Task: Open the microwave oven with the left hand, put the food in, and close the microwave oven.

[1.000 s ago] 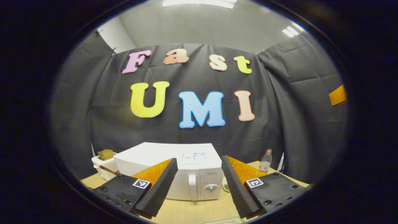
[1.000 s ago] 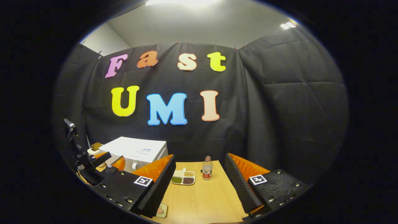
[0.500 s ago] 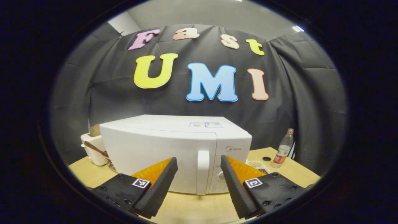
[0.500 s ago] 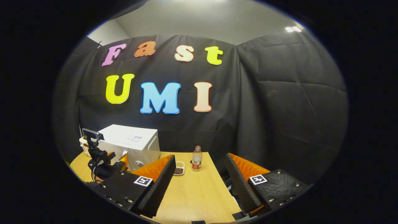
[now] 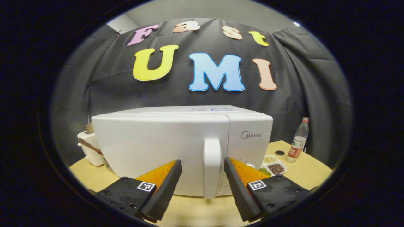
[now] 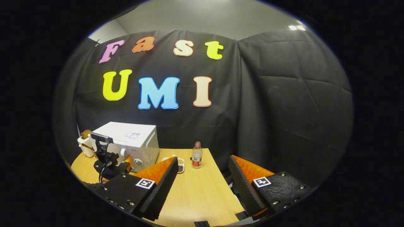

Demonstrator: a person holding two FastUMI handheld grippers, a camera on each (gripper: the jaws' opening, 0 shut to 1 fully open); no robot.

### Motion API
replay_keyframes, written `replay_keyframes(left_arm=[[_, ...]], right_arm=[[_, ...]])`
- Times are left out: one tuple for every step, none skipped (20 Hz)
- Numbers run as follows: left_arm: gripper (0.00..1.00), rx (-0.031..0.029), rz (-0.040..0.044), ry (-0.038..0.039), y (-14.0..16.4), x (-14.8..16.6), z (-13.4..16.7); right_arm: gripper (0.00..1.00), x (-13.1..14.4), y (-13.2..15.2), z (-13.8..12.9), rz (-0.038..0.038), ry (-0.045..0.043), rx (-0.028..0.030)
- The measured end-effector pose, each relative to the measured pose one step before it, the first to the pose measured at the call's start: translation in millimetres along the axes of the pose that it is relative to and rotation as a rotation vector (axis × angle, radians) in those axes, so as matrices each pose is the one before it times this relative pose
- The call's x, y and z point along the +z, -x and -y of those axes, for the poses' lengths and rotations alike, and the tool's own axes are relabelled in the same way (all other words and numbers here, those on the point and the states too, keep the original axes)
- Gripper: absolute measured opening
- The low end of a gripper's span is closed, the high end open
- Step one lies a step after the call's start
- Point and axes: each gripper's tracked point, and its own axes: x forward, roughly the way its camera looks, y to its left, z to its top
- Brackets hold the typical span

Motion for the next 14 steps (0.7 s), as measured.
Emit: replay_keyframes(left_arm=[[0.89, 0.00767, -0.0067, -0.00525, -2.02, -1.64, -0.29], [0.82, -0.00053, -0.00685, -0.00518, -1.84, -3.3, 2.81], [0.75, -0.0057, -0.00912, -0.00247, -2.05, -3.31, 4.37], [0.66, -0.01173, -0.01033, -0.00592, -1.23, -3.59, 6.17], [0.59, -0.01345, -0.00622, -0.01738, -2.23, -1.73, 6.46], [0.47, 0.00789, -0.00614, -0.02694, -0.1, -2.79, 0.12], [0.36, 0.00236, -0.00362, -0.00502, 2.0, -0.34, -0.67], [0.37, -0.01221, -0.006, 0.01714, -2.23, -1.78, -0.32], [0.35, -0.01695, -0.01301, 0.03074, -1.05, -2.01, -0.28], [0.27, -0.00565, -0.00513, 0.00876, 2.9, 1.03, -0.27], [0.24, 0.00765, 0.00281, -0.02138, 1.49, 5.23, 1.5], [0.17, 0.00765, -0.00188, -0.01425, -0.38, -1.88, -1.32], [0.14, 0.00106, -0.00796, 0.01644, -0.96, -1.11, 0.11], [0.12, -0.00799, -0.00708, 0.01633, 0.84, -2.09, -0.19]], right_arm=[[0.97, 1.15, -0.46, -0.28, -0.00118, -0.00084, -0.00131], [0.97, 0.59, -0.29, 0.24, 0.00143, -0.00295, 0.00014], [0.97, 1.6, -0.18, -1.49, 0.00199, -0.00192, 0.00346], [0.97, -0.39, -0.91, -1.3, 0.00258, 0.00174, 0.00249], [0.97, 0.9, -0.66, -0.77, 0.00049, 0.00401, 0.00098], [0.97, -1.03, -1.24, -0.56, -0.00115, 0.00297, 0.00188], [0.97, -0.04, 0.48, -0.96, -0.00155, 0.00273, 0.00069], [0.97, -0.48, -0.69, -0.02, -0.00121, 0.00161, 0.00082], [0.97, -0.81, 0.86, -0.09, -0.0021, 0.00027, 0.00194], [0.97, -1.06, 1.11, -0.46, -0.00109, 0.00027, 0.00199], [0.97, -0.17, 0.4, -0.36, -0.00078, 0.00151, -0.00016], [0.98, -0.4, -0.09, 0.11, -0.00034, 0.00138, 0.0003], [0.98, 0.4, 0.51, -0.35, 0.00034, 0.00057, 0.00165], [0.98, 0.93, 1.02, -0.28, 0.00322, 0.00137, 0.00162]])
